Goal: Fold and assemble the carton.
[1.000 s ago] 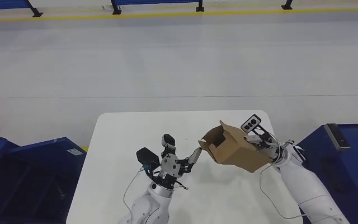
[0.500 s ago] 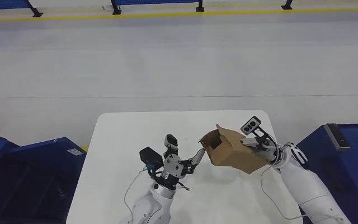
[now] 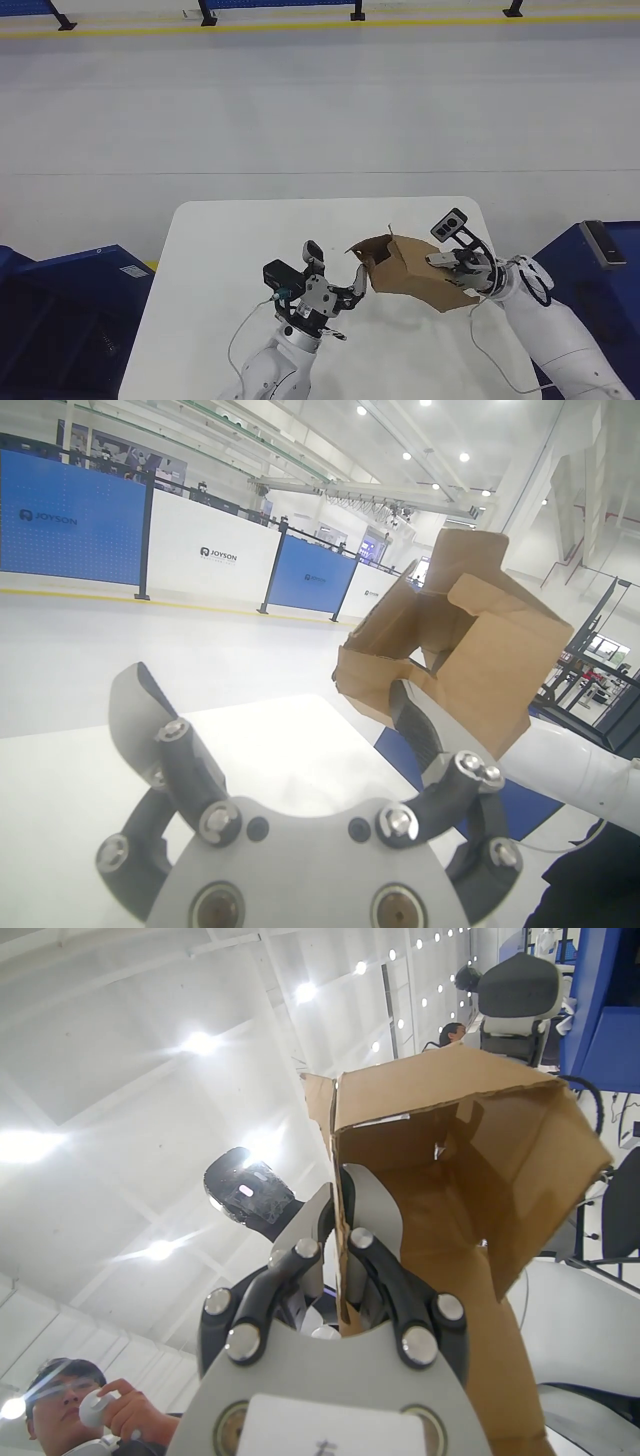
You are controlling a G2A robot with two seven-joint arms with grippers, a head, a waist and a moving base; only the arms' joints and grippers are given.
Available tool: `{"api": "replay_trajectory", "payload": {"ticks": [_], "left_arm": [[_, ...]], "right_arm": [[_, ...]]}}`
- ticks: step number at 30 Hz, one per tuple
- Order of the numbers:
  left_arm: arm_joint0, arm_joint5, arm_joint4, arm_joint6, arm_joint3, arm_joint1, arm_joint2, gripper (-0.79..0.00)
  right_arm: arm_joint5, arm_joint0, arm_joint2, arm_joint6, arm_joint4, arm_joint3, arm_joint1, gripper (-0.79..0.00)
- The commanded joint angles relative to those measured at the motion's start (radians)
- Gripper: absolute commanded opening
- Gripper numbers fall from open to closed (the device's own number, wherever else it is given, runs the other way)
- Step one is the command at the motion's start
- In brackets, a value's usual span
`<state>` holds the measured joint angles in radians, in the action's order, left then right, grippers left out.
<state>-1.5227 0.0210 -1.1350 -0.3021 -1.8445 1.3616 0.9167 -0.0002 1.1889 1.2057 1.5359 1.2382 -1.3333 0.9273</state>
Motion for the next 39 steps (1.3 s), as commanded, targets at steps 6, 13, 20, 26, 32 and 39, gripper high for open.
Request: {"api": "replay_trajectory", "payload": {"ticks": [6, 13, 20, 26, 32, 39], "left_arm": [[-0.004, -0.003, 0.015, -0.008, -0.006, 0.001, 0.024, 0.000], [-0.003, 0.021, 0.017, -0.020, -0.013, 0.001, 0.040, 0.000], [-0.008, 0.032, 0.016, -0.038, -0.018, 0.001, 0.054, 0.000], [-0.026, 0.053, 0.033, -0.087, -0.031, 0.000, 0.077, 0.000], [-0.078, -0.004, -0.066, -0.306, -0.070, -0.004, 0.122, 0.000], [-0.119, -0.184, -0.518, -0.390, -0.105, -0.010, 0.068, 0.000]], "right_arm": [[0.037, -0.004, 0.002, 0.000, 0.035, -0.002, -0.014, -0.785], [0.117, -0.009, -0.017, 0.000, 0.092, -0.021, -0.025, -0.785], [0.129, -0.014, -0.027, 0.000, 0.104, -0.020, -0.036, -0.785], [0.134, -0.026, -0.041, 0.000, 0.114, -0.003, -0.041, -0.785], [0.108, -0.032, -0.033, 0.000, 0.098, 0.018, -0.043, -0.785], [0.099, -0.009, -0.014, -0.034, 0.079, -0.023, -0.042, -0.785]]}}
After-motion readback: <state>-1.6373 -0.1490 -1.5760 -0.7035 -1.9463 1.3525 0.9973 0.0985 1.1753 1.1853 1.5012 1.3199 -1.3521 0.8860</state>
